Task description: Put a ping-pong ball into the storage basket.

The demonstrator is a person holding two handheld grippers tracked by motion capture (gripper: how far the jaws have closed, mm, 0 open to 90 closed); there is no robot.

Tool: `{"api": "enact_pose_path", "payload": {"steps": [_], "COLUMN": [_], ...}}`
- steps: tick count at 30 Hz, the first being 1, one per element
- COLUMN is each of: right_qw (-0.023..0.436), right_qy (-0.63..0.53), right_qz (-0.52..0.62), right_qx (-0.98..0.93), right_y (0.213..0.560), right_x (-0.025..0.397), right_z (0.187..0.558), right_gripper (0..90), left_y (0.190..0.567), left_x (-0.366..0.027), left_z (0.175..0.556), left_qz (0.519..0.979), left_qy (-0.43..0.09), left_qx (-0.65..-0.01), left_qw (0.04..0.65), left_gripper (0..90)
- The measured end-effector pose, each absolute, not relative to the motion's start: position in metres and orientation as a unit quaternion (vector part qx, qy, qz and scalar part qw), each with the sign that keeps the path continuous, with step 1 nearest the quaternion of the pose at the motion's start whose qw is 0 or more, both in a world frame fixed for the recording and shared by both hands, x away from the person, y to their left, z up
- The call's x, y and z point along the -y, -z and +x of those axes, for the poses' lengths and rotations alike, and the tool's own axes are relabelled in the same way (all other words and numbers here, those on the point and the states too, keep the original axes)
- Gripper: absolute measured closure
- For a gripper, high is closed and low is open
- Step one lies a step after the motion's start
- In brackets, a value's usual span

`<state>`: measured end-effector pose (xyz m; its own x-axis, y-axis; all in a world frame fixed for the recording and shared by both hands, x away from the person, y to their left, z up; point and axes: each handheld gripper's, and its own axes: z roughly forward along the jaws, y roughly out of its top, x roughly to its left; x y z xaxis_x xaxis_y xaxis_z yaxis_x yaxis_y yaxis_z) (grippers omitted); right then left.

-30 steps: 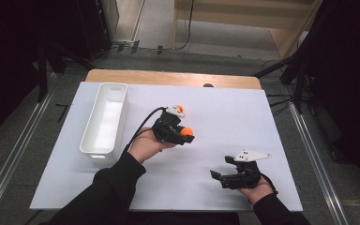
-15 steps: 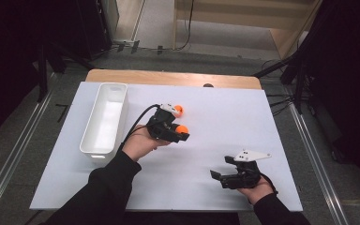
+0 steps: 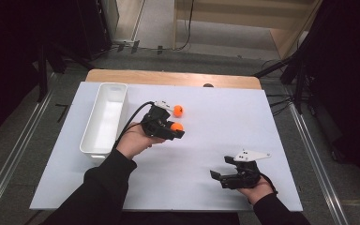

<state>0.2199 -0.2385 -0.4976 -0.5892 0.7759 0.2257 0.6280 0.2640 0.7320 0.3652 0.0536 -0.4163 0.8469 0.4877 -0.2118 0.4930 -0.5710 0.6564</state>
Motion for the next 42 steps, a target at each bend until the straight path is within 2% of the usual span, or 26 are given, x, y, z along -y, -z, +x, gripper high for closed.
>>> {"api": "enact_pose_path", "payload": {"steps": [23, 42], "right_qw": [0.088, 0.088], "right_qy": [-0.416, -0.417], "right_qz": [0.442, 0.443], "right_qx": [-0.790, -0.789], "right_y": [0.498, 0.497], "right_x": [0.238, 0.236], "right_z": [0.221, 0.222], "right_gripper": [14.1, 14.1], "left_y": [0.402, 0.388], "left_x": [-0.085, -0.111], "left_z": [0.378, 0.382], "left_qz": [0.880, 0.866], "left_qy": [-0.012, -0.047], "left_qx": [-0.297, -0.331], "left_qw": [0.370, 0.371], "left_gripper": [50.8, 50.7]}}
